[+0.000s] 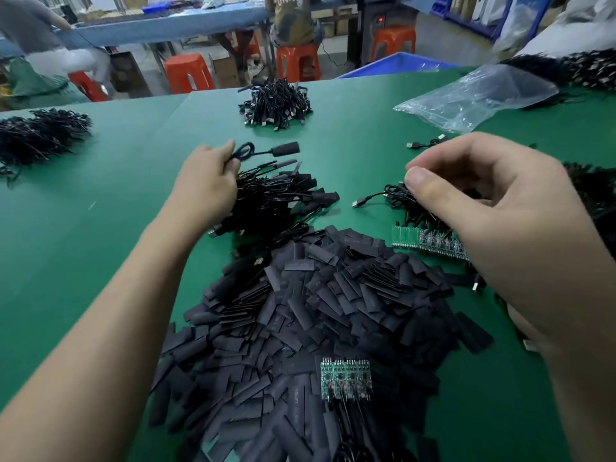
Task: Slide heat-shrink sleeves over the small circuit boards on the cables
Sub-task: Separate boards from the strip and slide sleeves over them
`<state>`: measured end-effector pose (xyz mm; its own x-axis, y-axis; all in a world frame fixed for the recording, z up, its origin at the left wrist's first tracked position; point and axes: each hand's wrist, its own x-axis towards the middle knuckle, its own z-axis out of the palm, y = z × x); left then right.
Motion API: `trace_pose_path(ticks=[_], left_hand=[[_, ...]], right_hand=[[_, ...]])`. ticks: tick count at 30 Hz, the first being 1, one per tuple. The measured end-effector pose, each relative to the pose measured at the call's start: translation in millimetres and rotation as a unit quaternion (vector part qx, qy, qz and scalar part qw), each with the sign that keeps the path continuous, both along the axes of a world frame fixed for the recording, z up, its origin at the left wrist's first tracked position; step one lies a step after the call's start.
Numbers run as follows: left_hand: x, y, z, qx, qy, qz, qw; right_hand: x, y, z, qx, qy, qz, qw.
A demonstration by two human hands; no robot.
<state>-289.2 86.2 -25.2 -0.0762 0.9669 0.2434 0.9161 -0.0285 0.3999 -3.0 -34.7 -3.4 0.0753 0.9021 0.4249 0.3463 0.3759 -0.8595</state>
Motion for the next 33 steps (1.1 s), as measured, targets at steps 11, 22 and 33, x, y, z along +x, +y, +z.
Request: trace_pose_path(ticks=[11,22,33], left_hand=[[10,9,-6,0.041,0.102,-0.004,0.994],[74,-142,-3,-0.3,0.164,-0.261,0.903],[59,-138,-1,-0.325,-0.09,-0.345,0.876]], right_hand=[[8,0,2,-0.043,-0.06,0.035,0.997],[-12,-12,0,-0.186,-0.266,0.18,0.929],[-20,-16,-6,-0.272,-0.32,0.308,0.854]])
